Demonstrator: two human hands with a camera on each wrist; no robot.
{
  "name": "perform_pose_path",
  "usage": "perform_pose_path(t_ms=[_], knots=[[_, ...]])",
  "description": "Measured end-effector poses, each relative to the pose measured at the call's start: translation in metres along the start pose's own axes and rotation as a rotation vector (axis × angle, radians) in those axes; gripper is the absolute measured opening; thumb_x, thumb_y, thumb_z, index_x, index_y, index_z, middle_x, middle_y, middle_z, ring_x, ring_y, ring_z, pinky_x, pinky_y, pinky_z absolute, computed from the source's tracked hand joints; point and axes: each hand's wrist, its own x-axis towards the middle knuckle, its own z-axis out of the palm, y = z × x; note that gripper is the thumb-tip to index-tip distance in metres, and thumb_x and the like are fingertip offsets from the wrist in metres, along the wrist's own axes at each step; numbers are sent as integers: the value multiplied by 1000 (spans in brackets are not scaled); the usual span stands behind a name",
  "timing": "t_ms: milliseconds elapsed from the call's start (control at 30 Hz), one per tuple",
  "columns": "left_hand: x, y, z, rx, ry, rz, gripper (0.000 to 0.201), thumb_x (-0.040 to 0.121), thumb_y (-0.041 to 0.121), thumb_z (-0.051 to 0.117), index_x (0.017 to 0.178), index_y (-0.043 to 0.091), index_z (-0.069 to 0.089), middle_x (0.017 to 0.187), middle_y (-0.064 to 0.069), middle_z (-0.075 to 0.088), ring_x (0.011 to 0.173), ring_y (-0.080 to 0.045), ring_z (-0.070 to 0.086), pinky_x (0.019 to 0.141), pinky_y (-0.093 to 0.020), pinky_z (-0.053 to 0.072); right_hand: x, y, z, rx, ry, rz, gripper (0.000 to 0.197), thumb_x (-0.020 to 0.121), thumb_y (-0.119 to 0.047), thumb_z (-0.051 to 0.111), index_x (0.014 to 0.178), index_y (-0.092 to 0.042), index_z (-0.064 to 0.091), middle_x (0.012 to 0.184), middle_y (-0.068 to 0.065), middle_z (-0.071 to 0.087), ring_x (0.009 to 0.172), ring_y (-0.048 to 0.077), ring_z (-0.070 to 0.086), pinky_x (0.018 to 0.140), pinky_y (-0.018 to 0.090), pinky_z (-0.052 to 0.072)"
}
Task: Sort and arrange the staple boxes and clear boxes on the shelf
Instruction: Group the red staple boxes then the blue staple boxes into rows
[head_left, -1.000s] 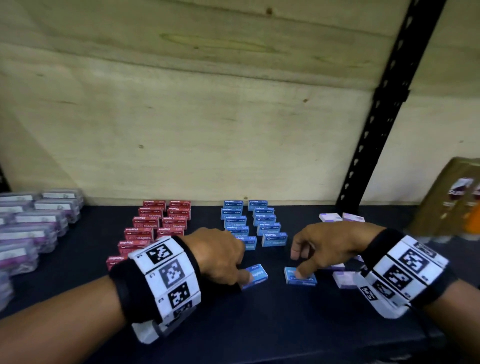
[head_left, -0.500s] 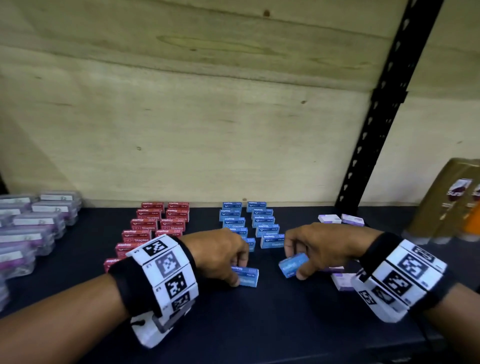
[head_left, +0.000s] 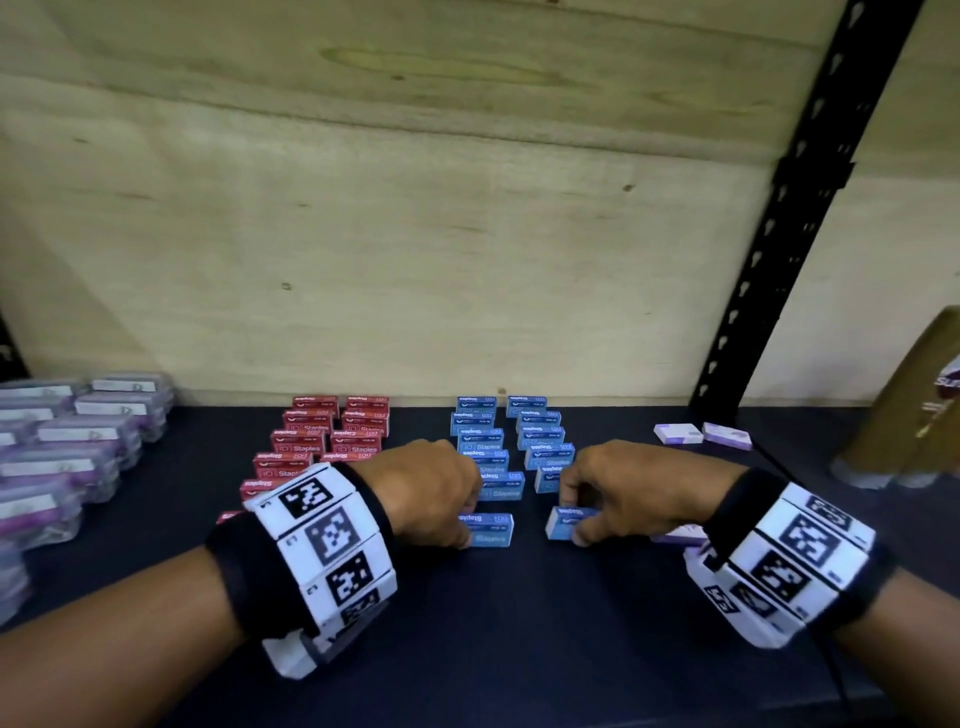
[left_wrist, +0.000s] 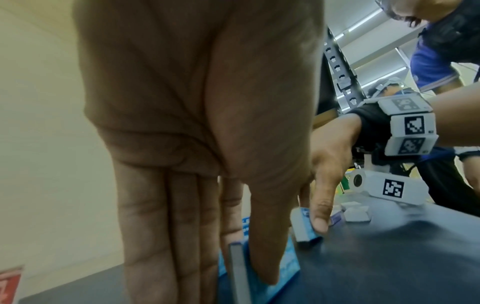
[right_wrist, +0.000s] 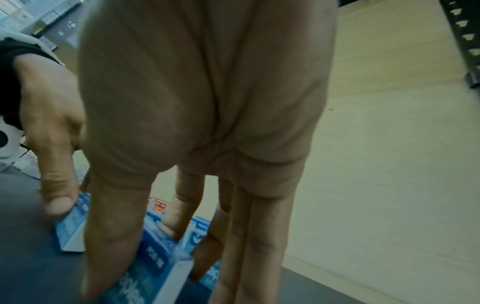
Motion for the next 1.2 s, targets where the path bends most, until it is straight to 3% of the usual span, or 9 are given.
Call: perform_pose_path(t_ms=[167, 267, 367, 500, 567, 700, 767, 900, 1200], knots=[[6, 6, 1, 67, 34, 20, 31, 94, 39, 59, 112, 14, 59, 114, -7, 57, 101, -26, 58, 76, -34, 45, -2, 8, -2, -7, 49, 49, 25, 79, -46, 76, 90, -35, 57, 96, -11, 61, 89, 15, 61, 81, 33, 52], [10, 8, 1, 62, 24, 44, 31, 94, 38, 58, 114, 13, 58, 113, -6, 58, 101, -26, 59, 74, -32, 44, -3, 11, -1, 3, 66, 59, 23, 79, -44, 76, 89, -35, 57, 87, -13, 60, 84, 13, 60, 73, 28, 49], [14, 6, 0, 25, -4, 51, 30, 94, 38, 59, 110, 12, 61, 101, -4, 65, 93, -23, 63, 73, -31, 49, -5, 10, -3, 14, 54, 73, 23, 78, -44, 77, 91, -35, 59, 84, -14, 59, 79, 8, 58, 65, 23, 43], [17, 1, 0, -87, -44, 43, 23, 94, 35, 60, 103, 14, 60, 66, 3, 66, 72, -19, 72, 77, -36, 58, -7, 15, -8, 94, -23, 122, 28, 77, -37, 80, 97, -32, 61, 96, -13, 71, 88, 8, 65, 81, 28, 52], [18, 0, 1, -142, -57, 33, 21, 94, 33, 61, 103, 15, 58, 67, 2, 67, 64, -17, 72, 75, -37, 60, -7, 18, -11, 130, -52, 130, 26, 81, -31, 78, 102, -29, 62, 97, -12, 73, 85, 5, 65, 78, 22, 50], [22, -2, 2, -148, -68, 42, 22, 95, 33, 59, 103, 13, 57, 76, -5, 74, 58, -17, 71, 66, -32, 60, -4, 20, -13, 176, -82, 115, 21, 85, -26, 75, 102, -24, 63, 81, -16, 73, 59, -9, 56, 61, 10, 38], [24, -1, 1, -154, -77, 44, 22, 96, 32, 58, 104, 12, 57, 77, -6, 74, 57, -17, 71, 64, -31, 60, -2, 20, -14, 199, -91, 112, 21, 85, -27, 76, 100, -23, 63, 81, -15, 74, 62, -8, 58, 63, 11, 41], [25, 1, 2, -136, -83, 56, 23, 97, 34, 57, 104, 12, 56, 80, -7, 74, 62, -19, 73, 65, -33, 61, 1, 18, -18, 195, -112, 120, 21, 84, -31, 76, 99, -26, 62, 89, -13, 76, 76, 1, 64, 80, 23, 48], [28, 1, 3, -90, -80, 67, 24, 97, 35, 55, 106, 13, 57, 81, -6, 74, 60, -17, 72, 69, -37, 61, 3, 9, -23, 175, -132, 121, 26, 84, -33, 76, 105, -25, 62, 93, -6, 76, 73, 4, 62, 69, 18, 44]])
